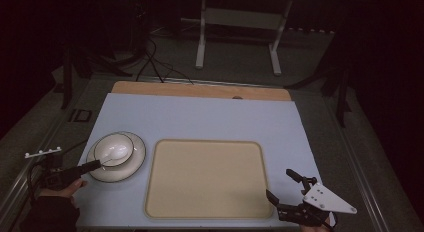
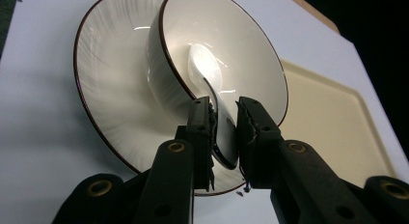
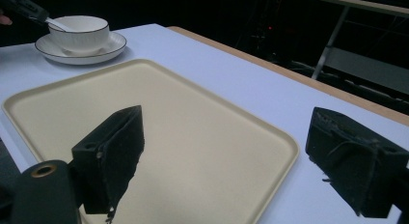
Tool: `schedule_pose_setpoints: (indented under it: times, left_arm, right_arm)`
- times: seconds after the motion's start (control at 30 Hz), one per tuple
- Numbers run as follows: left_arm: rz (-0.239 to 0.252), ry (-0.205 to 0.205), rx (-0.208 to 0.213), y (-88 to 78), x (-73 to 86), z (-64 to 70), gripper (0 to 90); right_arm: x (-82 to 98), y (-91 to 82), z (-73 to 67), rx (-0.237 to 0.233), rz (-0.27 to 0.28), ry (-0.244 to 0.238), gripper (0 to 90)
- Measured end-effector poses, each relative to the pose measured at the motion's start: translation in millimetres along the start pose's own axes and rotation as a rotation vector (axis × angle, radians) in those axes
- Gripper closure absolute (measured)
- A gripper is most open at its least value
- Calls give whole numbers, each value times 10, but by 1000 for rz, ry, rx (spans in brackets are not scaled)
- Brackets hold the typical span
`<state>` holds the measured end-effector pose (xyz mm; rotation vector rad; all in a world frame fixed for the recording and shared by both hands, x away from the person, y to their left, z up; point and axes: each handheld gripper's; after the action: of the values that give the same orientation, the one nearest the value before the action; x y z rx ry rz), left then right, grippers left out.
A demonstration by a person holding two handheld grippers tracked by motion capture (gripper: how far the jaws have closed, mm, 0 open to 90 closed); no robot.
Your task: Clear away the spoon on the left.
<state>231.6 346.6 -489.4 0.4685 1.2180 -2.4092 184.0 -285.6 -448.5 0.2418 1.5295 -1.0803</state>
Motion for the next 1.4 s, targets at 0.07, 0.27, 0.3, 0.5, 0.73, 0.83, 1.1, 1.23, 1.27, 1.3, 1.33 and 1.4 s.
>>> schedule_pose_setpoints:
  times: [0.07,0.27,0.3,0.5,0.73,0.83,1.1,1.23,1.27,1.3,1.33,1.4]
  left_arm:
    - [-9,9,-7,2,-8,15,784]
    - [-50,76,-46,17,-27,129,819]
    - [-56,89,-52,22,-31,149,844]
    - [-92,137,-91,34,-61,215,850]
    - [-96,161,-107,25,-52,261,855]
    - [-90,167,-116,1,-45,281,858]
    - [-57,174,-139,-84,-39,357,859]
    - [-29,179,-148,-146,-54,417,860]
    - [-36,191,-144,-157,-60,433,860]
    - [-26,186,-138,-166,-58,449,860]
    - [-24,188,-147,-175,-57,466,860]
    - [-14,189,-138,-190,-55,490,860]
  right_arm:
    - [-1,-6,-1,2,6,-1,135]
    - [0,-9,3,4,8,0,136]
    - [0,-9,1,5,8,0,136]
    - [1,-9,3,4,5,1,136]
    - [2,-11,8,5,7,2,136]
    - [2,-14,10,6,7,3,136]
    - [2,-17,11,7,10,5,136]
    - [2,-22,10,8,12,11,137]
    - [2,-23,9,8,12,10,136]
    - [2,-24,9,8,12,11,136]
    - [2,-24,10,7,13,11,136]
    - [2,-23,10,7,12,12,136]
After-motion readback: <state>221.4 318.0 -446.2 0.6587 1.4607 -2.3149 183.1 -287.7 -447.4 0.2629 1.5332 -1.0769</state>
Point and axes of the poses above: each handheld gripper's, and its own axes: y roughly forward along the jaws, x roughly out of its underside, z roughly to its right, and after that the axes turned 11 degrees about -z, right-handed
